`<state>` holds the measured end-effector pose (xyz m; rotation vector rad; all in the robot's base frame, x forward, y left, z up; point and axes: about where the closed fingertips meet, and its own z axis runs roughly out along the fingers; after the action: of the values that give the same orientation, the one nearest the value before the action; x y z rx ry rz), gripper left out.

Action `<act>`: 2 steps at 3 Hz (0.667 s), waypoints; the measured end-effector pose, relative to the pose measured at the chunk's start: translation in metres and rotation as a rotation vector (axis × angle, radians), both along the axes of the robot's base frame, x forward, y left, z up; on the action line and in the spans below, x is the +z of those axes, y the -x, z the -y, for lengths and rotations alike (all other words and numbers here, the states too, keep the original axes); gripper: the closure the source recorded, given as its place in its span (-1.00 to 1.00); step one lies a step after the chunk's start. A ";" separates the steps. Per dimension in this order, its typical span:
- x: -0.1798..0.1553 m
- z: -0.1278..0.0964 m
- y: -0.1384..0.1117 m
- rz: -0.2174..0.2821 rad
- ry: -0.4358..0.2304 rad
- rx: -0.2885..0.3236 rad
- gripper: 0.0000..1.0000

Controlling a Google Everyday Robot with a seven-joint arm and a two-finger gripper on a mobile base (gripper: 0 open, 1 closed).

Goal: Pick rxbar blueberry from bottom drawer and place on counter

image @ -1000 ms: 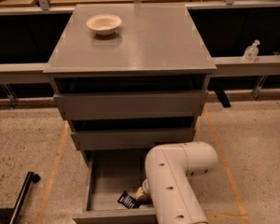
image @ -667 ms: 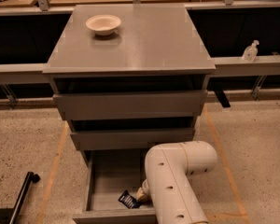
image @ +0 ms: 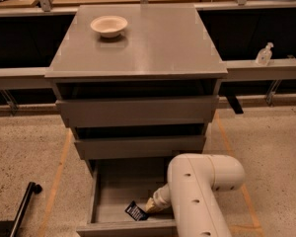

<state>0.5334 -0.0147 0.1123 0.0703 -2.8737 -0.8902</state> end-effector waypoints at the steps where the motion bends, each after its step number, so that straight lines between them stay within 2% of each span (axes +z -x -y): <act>1: 0.034 -0.008 -0.005 0.073 -0.103 0.029 0.66; 2: 0.069 -0.019 -0.010 0.144 -0.196 0.077 0.17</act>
Offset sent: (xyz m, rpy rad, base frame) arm 0.0197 0.0282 0.1121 0.3006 -0.2330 0.1301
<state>0.5439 0.0045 0.1809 0.2731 -2.8793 -1.1937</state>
